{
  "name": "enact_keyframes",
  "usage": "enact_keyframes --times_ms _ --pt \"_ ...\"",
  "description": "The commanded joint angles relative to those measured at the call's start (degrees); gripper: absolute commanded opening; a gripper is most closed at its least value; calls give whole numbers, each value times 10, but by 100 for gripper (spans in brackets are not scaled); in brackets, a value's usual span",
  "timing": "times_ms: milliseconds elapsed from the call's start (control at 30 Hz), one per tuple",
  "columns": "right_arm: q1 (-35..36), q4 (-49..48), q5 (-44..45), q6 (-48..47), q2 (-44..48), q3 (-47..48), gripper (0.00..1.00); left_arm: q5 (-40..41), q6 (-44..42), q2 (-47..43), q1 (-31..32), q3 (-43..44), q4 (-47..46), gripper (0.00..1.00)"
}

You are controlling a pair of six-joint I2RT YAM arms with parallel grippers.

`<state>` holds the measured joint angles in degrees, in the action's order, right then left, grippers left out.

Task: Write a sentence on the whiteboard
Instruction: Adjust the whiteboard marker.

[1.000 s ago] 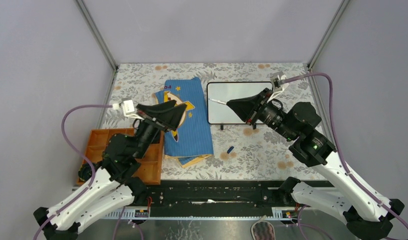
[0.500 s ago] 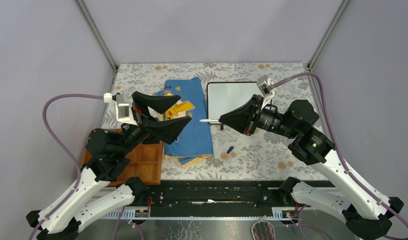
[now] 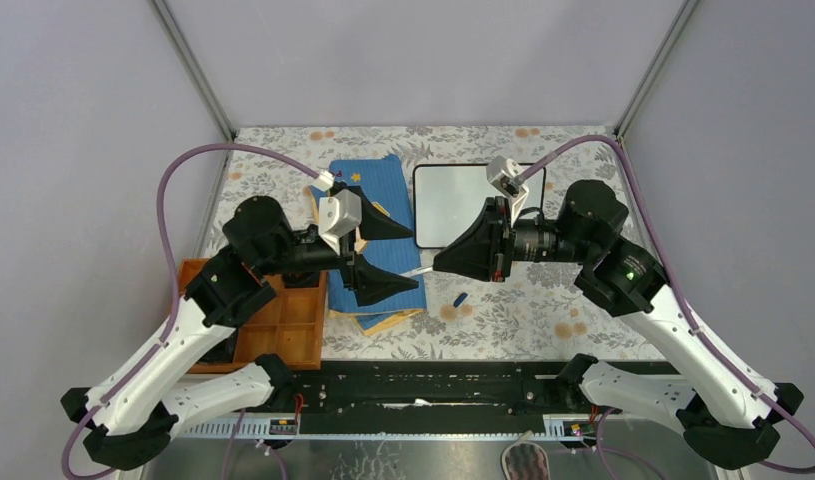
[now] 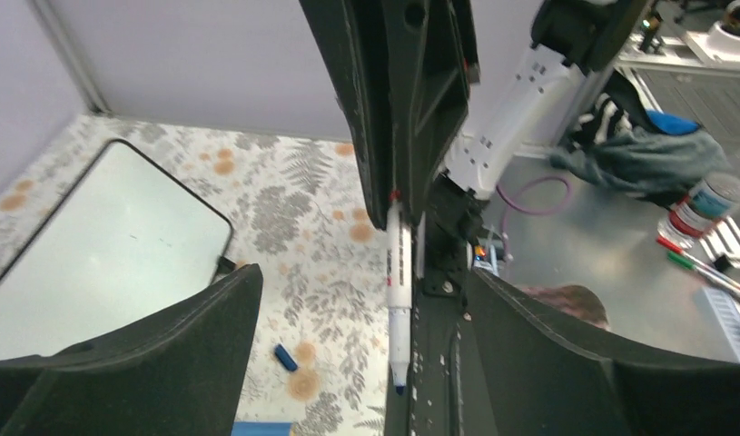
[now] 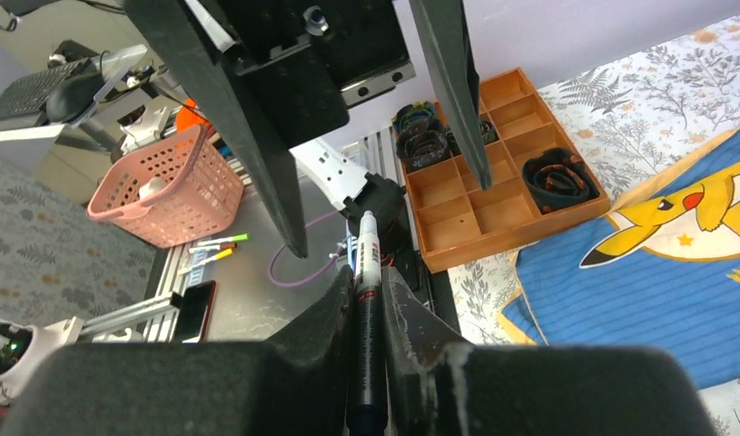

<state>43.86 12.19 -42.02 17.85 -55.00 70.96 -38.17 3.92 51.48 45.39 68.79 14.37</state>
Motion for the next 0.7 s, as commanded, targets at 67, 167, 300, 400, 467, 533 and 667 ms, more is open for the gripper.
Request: enact_keyframes --times_ms 67,167,300,400,467,533,667 --pt "3 54 -43 -47 -3 50 0 -77 -49 12 3 28 67 81" --pt "3 63 -41 -56 -4 52 0 -97 -46 21 3 31 73 71" --pt "3 63 -25 -60 -2 54 0 -114 -40 39 3 35 84 63" --pt "3 66 -22 -62 -5 58 0 -114 -40 47 4 34 86 58" --pt "3 66 -21 -62 -6 58 0 -114 -40 50 4 36 86 54" --pt "3 66 -22 -62 -7 58 0 -111 -40 52 4 36 85 51" --pt "3 61 -28 -59 -8 56 0 -102 -40 52 4 31 82 42"
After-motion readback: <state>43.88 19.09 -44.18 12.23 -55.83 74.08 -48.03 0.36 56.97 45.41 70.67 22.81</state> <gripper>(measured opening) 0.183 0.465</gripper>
